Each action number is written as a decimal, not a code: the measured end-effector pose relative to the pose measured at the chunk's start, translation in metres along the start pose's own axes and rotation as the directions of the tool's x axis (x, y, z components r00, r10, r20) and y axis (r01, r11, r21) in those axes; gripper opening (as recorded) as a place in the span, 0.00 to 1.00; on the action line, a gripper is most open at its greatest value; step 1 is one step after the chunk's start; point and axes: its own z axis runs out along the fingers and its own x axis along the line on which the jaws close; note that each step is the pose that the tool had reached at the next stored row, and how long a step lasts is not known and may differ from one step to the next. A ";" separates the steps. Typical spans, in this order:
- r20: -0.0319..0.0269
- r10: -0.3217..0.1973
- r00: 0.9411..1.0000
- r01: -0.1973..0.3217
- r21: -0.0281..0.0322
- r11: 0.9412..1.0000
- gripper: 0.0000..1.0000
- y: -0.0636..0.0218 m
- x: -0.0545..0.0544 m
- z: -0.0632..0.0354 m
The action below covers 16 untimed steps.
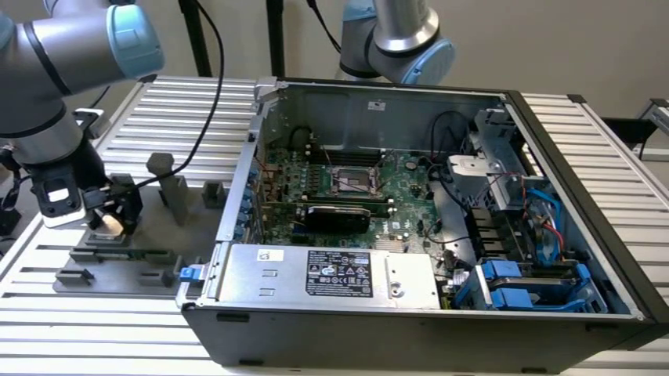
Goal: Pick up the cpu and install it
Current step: 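Pick up the cpu and move it towards the insertion slot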
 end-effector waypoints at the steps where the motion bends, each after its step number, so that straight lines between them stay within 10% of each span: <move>1: 0.000 0.000 1.000 0.000 0.000 1.000 0.64 0.0000 0.000 0.0001; 16: -0.001 0.006 1.000 -0.006 0.000 1.000 0.55 0.0003 0.001 -0.0010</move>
